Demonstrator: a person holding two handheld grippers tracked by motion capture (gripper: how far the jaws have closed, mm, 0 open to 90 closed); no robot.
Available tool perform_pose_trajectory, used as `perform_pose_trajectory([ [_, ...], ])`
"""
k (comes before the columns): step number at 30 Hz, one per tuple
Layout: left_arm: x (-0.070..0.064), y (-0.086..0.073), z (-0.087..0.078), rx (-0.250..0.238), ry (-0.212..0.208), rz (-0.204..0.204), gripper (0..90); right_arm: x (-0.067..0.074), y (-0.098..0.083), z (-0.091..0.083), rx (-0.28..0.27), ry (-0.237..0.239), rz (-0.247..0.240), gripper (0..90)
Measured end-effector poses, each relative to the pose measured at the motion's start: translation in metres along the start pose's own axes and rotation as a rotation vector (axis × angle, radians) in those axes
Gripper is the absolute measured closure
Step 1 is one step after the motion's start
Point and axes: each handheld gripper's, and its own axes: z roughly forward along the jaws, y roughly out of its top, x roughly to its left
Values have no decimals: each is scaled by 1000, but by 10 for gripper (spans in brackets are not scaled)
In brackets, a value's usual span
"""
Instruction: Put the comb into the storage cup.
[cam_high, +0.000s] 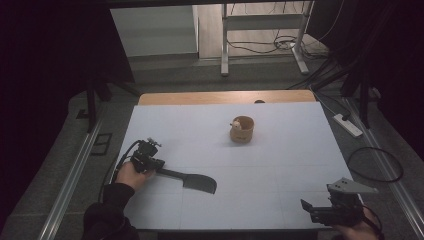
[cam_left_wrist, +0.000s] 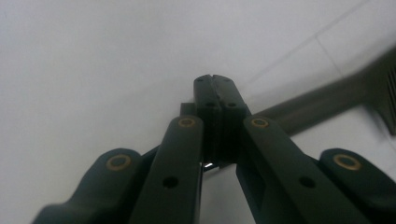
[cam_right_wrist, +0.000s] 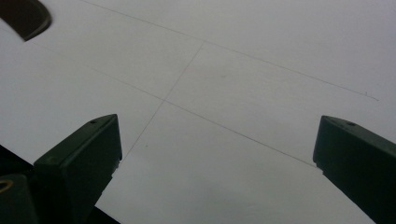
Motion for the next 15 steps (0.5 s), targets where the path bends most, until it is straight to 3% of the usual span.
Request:
perform_pose_trajectory([
  [15,-23,-21,-8,61,-20,30,888,1,0,0,-1,1,-6,14],
])
